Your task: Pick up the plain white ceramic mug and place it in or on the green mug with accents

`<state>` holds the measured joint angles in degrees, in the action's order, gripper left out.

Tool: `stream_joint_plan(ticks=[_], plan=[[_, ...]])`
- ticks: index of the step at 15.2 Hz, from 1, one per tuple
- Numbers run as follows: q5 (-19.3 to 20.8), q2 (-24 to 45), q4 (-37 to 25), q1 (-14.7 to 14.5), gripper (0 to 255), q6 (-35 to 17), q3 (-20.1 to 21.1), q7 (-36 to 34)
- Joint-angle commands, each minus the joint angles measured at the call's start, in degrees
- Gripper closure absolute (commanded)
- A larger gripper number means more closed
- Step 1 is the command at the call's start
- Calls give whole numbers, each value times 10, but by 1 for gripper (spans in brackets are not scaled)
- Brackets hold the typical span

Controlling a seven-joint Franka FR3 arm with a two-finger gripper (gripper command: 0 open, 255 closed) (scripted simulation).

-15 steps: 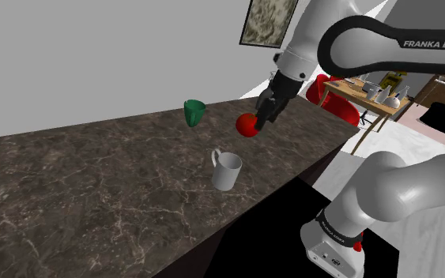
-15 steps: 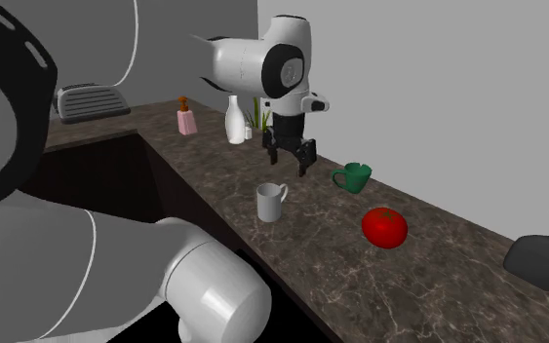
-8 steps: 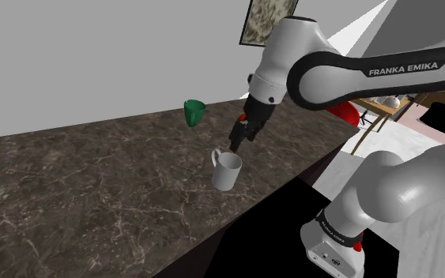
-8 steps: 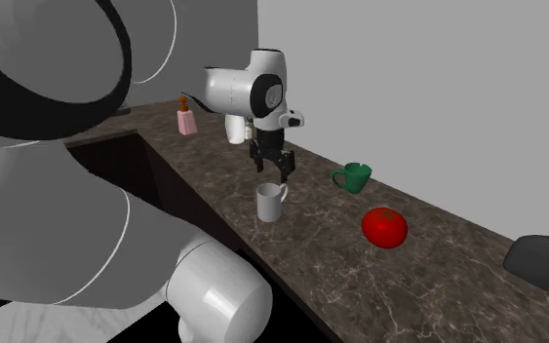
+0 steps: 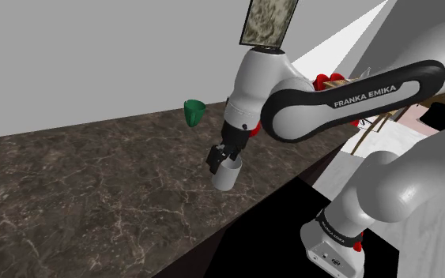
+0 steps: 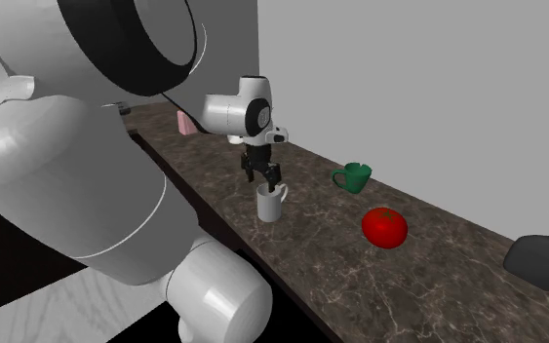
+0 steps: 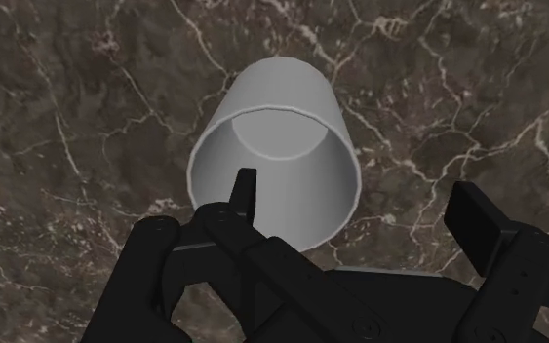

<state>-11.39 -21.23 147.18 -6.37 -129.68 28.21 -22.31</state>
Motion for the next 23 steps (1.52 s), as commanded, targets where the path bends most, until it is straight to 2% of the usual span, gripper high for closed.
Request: stream_joint_plan(ticks=[1,5,13,14,23], plan=[[1,10,8,1,0,-18,5,-4],[7,32,20,5,0,-52,13,-9],[7,32,20,5,0,-52,12,-9],[7,32,20,5,255,-52,12,-9],[7,32,20,5,255,-52,12,-9]])
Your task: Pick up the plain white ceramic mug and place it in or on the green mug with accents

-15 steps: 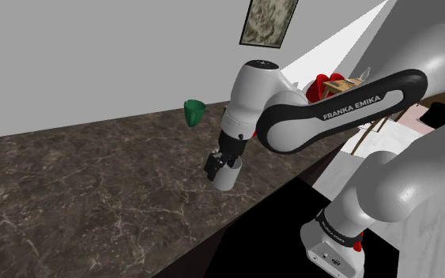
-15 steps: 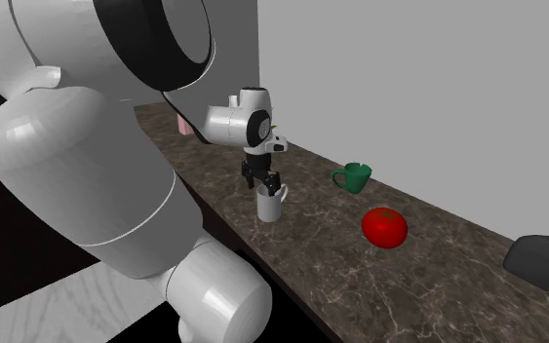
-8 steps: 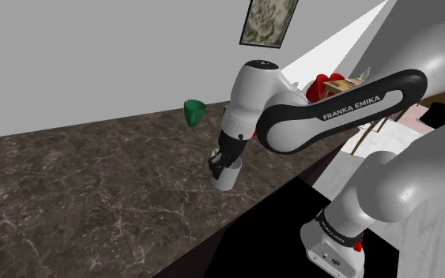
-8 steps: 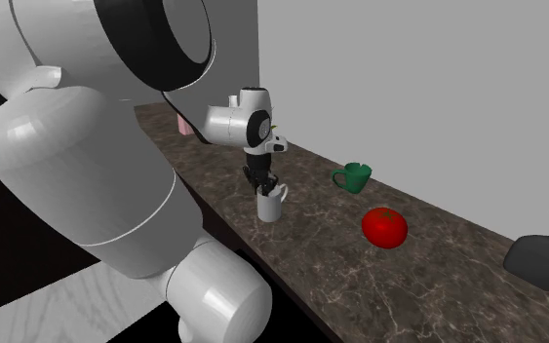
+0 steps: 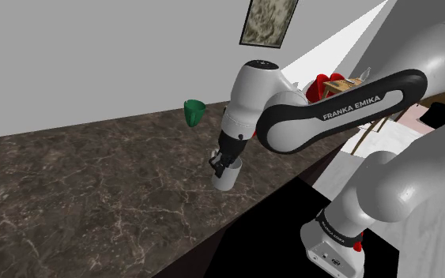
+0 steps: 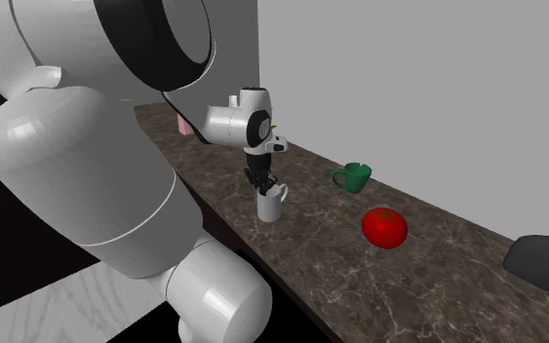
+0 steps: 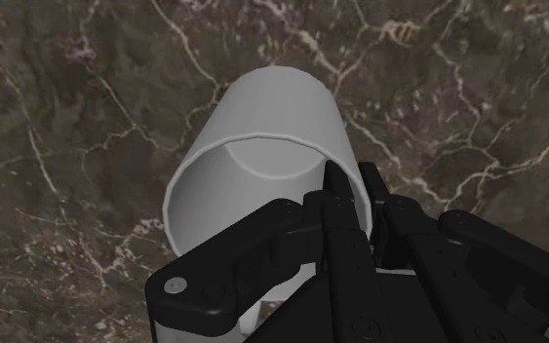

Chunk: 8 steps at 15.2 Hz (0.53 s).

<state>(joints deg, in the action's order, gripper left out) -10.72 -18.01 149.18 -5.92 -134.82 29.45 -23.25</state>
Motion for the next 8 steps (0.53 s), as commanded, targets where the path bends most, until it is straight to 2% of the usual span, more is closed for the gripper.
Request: stream_joint_plan(ticks=[1,8], plan=[[-2,-6,-3,-1,255,9,-2,2],[-8,-43,-32,-6,255,74,-16,10]])
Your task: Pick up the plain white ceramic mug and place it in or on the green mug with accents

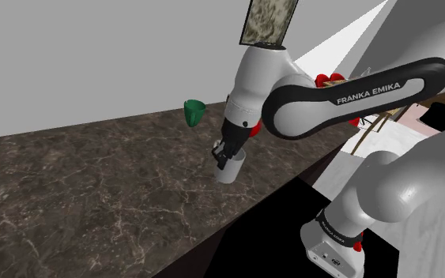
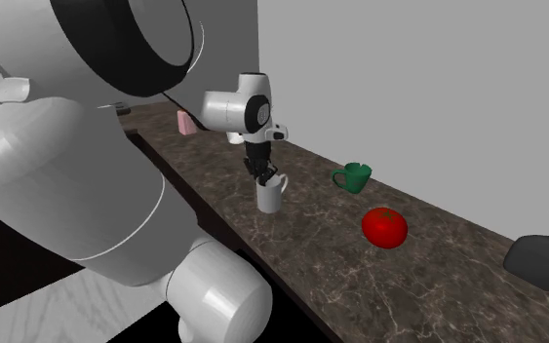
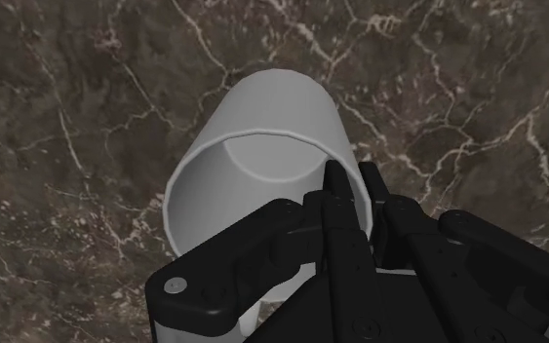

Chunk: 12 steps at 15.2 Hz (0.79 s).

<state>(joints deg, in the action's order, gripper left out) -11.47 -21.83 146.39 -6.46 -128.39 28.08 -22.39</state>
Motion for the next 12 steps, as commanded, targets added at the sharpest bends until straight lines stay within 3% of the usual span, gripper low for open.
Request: stream_joint_plan(ticks=[1,12], plan=[[-1,-10,-8,-1,255,18,-4,3],[0,-48,-66,-3,255,113,-24,9]])
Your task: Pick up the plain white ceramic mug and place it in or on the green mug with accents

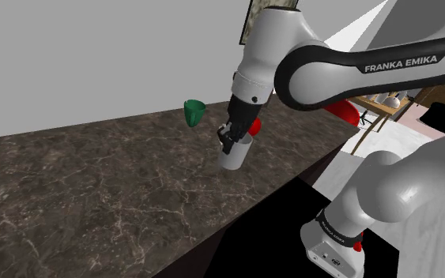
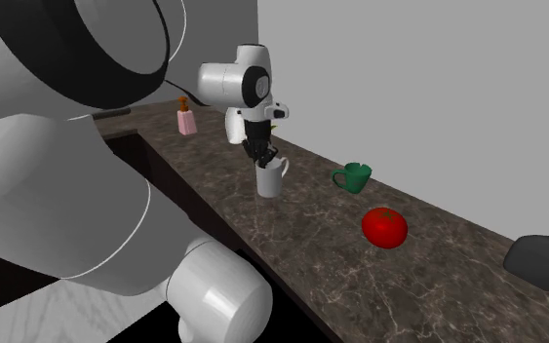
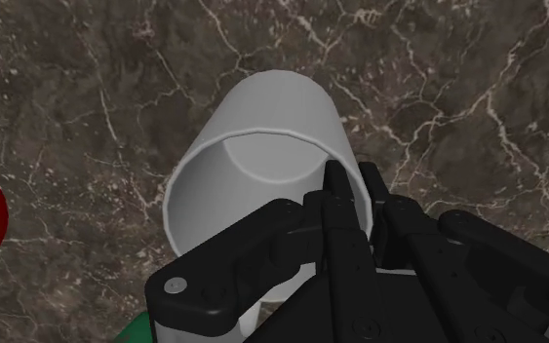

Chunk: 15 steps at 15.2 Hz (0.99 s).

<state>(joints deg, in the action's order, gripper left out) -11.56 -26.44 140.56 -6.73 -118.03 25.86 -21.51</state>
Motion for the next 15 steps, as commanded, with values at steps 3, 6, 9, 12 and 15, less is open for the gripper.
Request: stream_joint_plan(ticks=[3,6,9,12,15], plan=[[2,-9,-25,0,255,34,-6,1],[4,-15,-44,1,255,59,-10,1],[6,-19,-64,2,255,83,-14,1],[8,-21,-85,3,255,106,-18,1],[23,12,-115,18,255,105,-26,14]])
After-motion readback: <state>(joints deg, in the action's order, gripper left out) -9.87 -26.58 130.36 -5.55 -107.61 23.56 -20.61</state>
